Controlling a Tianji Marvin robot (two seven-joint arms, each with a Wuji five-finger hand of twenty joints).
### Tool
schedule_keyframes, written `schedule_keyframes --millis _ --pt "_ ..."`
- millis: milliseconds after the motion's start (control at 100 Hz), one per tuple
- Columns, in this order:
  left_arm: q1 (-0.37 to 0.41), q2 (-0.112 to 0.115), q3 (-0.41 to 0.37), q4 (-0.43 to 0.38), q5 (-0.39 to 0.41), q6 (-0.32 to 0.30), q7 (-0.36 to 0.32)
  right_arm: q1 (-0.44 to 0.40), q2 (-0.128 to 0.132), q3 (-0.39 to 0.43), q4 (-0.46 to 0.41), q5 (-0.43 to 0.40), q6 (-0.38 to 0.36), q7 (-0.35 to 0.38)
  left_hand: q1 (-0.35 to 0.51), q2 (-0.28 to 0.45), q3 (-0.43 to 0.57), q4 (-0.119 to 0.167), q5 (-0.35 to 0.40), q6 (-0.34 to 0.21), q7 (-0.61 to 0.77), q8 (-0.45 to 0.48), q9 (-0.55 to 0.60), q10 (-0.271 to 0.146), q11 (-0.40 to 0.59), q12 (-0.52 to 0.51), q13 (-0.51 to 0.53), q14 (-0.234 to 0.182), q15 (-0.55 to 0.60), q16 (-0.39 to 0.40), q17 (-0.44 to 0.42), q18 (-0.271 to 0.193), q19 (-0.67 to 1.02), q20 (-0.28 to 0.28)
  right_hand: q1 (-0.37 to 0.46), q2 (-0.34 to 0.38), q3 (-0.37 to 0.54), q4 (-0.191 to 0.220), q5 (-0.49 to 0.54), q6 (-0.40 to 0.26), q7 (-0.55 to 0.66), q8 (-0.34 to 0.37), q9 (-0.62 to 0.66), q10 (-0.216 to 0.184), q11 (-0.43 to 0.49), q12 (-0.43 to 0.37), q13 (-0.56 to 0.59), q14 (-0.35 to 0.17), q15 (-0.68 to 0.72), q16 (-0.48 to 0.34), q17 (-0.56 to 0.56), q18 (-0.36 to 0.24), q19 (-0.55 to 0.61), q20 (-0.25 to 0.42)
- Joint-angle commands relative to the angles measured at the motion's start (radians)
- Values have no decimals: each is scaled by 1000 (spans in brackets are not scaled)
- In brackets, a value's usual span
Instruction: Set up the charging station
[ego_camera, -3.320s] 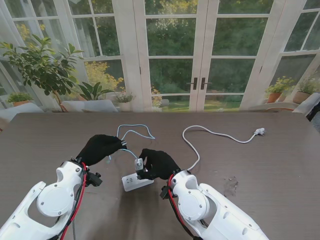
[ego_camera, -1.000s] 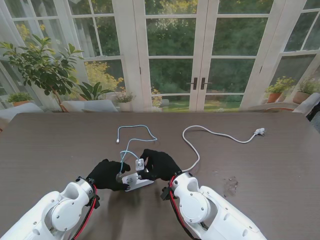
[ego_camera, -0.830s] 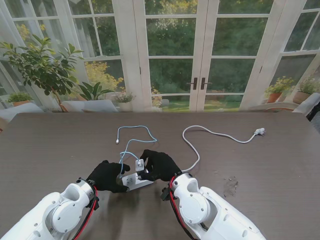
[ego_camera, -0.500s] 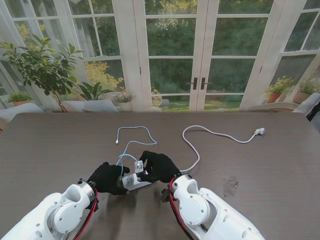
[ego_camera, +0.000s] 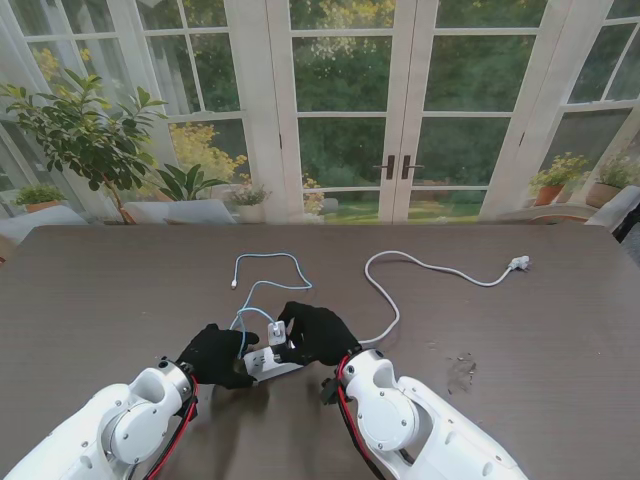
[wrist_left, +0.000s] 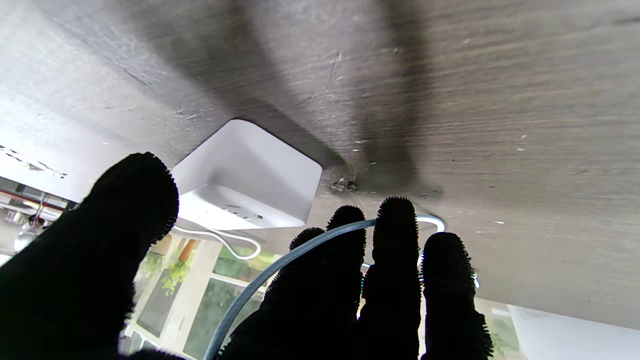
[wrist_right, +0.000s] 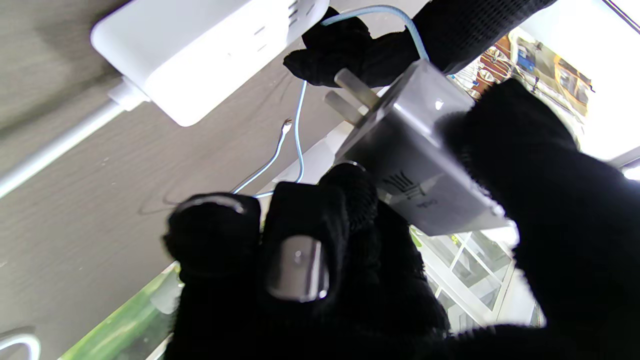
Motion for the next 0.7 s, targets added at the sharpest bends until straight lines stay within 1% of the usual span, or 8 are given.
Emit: schedule_keyframes --millis 0,160,220,290,330,360,480,690 --pt "-10 -5 8 12 -6 2 -11 -5 -6 0 -1 3 -1 13 8 7 8 -15 11 -2 33 28 -7 -17 21 14 -2 -24 23 10 -6 -28 38 16 111 140 194 34 106 -178 361 65 41 -18 27 11 28 -22 35 -550 24 -30 35 15" --pt "-25 -8 23 27 -10 10 3 -4 -7 1 3 7 -3 12 30 28 27 -8 11 -40 171 132 12 -30 53 40 24 -28 42 15 13 -27 64 19 112 140 194 34 105 -177 361 65 40 -17 27 11 28 -21 35 -550 24 -30 36 15" --pt "-29 -9 27 33 -14 12 11 -4 -7 1 5 7 -4 12 43 39 38 -3 -9 -61 285 194 23 -41 77 62 38 -33 60 24 23 -27 80 24 111 141 193 34 105 -177 361 65 41 -17 28 12 28 -21 36 -550 24 -29 36 15" --pt "-31 -10 30 37 -13 13 17 -3 -7 0 7 8 -5 12 51 46 45 0 -28 -73 389 234 29 -42 87 73 49 -33 70 29 29 -26 87 24 111 141 193 34 105 -177 361 65 41 -17 28 11 28 -20 36 -550 24 -29 36 15" --pt "-30 -10 30 37 -10 12 19 -2 -7 0 9 8 -5 12 57 54 51 2 -36 -79 432 244 33 -43 93 77 52 -34 74 31 32 -26 91 24 111 141 193 34 105 -177 361 65 41 -17 28 11 28 -21 36 -550 25 -29 36 16" --pt "-30 -9 30 36 -8 12 19 -2 -7 -1 10 8 -6 12 62 55 55 3 -37 -80 444 246 34 -35 95 79 55 -32 76 32 34 -26 92 24 111 142 194 34 105 -177 361 65 41 -18 27 11 28 -20 36 -550 24 -28 36 16" --pt "-27 -9 28 30 -6 14 18 0 -9 -4 17 10 -10 10 77 53 76 7 -30 -100 529 256 51 -46 112 94 70 -34 93 41 41 -23 104 26 111 140 193 34 106 -177 361 65 41 -16 28 11 28 -18 36 -550 24 -28 36 15" --pt "-23 -7 25 22 1 2 13 8 -13 -14 34 13 -24 7 97 43 104 11 3 -121 561 253 80 -58 122 103 93 -38 102 45 53 -19 108 25 109 136 195 34 110 -180 360 63 42 -17 27 9 27 -12 34 -551 22 -20 32 14"
